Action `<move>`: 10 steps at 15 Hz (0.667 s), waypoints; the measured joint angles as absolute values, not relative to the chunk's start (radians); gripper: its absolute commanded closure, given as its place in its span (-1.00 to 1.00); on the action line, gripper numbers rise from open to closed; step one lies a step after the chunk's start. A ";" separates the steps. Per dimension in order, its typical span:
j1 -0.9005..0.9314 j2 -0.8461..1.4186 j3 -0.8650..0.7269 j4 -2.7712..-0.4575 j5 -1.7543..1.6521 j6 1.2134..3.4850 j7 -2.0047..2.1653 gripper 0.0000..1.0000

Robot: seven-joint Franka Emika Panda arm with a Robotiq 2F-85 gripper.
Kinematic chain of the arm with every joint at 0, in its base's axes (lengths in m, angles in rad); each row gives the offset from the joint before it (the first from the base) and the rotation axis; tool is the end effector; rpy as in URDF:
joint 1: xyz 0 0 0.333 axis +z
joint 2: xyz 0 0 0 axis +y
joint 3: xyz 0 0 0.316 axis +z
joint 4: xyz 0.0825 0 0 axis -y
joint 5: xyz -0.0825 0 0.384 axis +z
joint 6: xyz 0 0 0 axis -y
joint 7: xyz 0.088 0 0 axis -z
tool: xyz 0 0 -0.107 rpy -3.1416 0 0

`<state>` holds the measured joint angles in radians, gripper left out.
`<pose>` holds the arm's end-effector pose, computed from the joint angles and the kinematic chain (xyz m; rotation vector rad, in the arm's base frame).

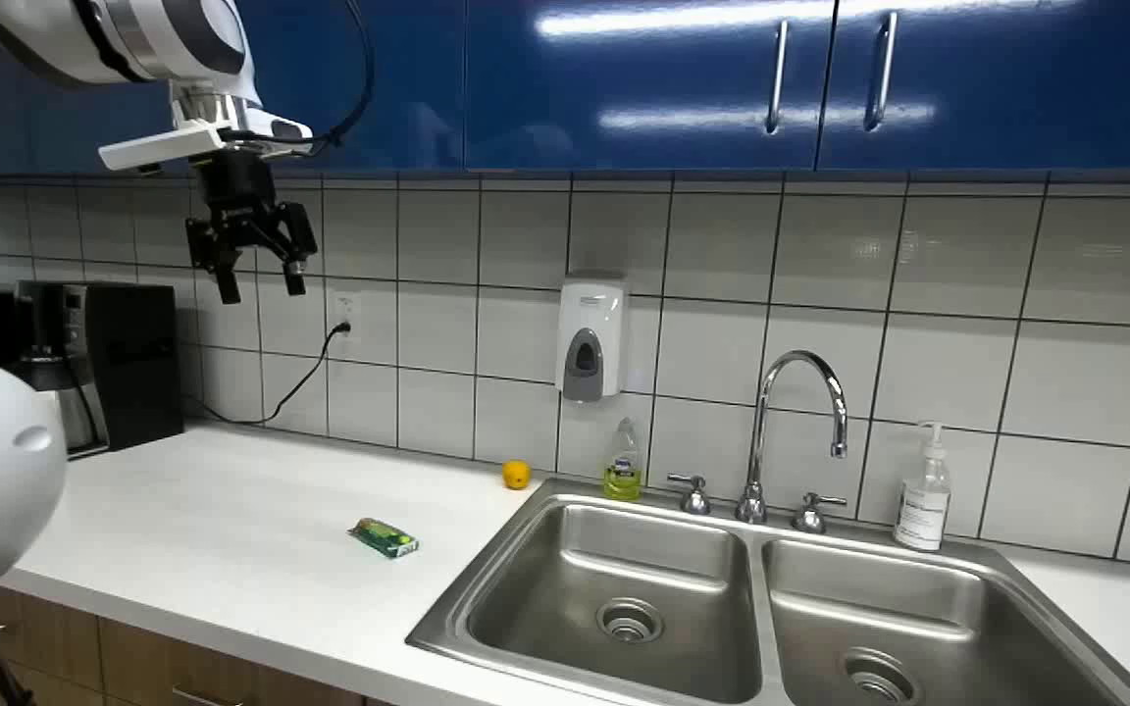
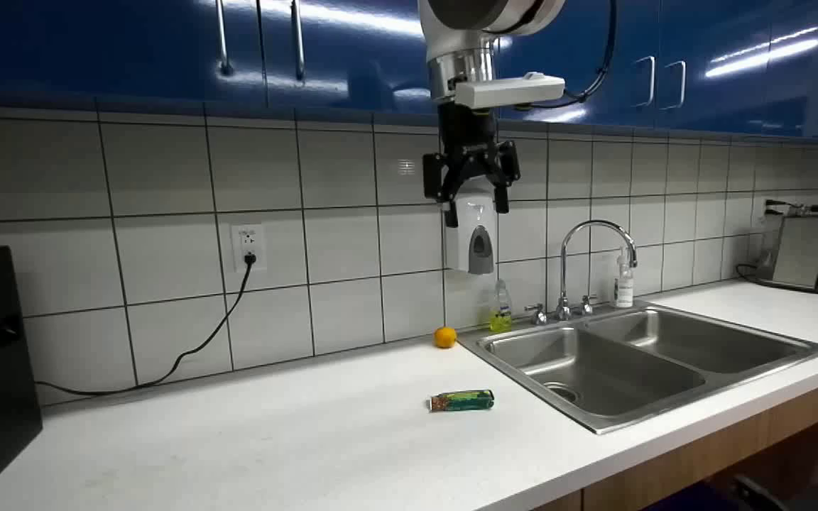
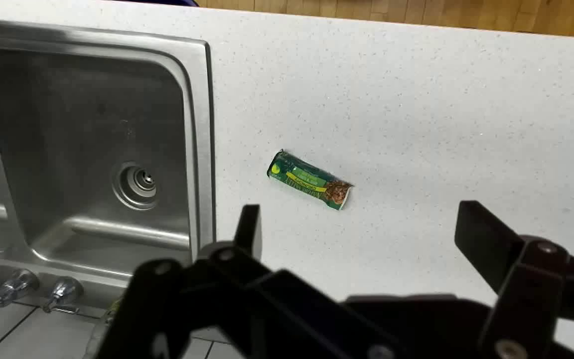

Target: Move the candy bar to the sink

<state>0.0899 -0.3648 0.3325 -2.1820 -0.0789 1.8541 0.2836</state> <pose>0.4098 0.1928 0.5316 2.9562 0.2085 0.1204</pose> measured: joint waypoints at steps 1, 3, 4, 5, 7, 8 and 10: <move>0.090 -0.364 0.332 -2.183 -0.079 1.855 0.284 -1.00; 0.092 -0.364 0.330 -2.183 -0.079 1.855 0.284 -1.00; 0.095 -0.364 0.327 -2.184 -0.079 1.855 0.284 -1.00; 0.096 -0.364 0.325 -2.185 -0.079 1.855 0.284 -1.00; 0.098 -0.372 0.310 -2.193 -0.078 1.855 0.288 -1.00; 0.098 -0.382 0.300 -2.201 -0.078 1.855 0.296 -1.00; 0.098 -0.415 0.277 -2.230 -0.078 1.855 0.316 -1.00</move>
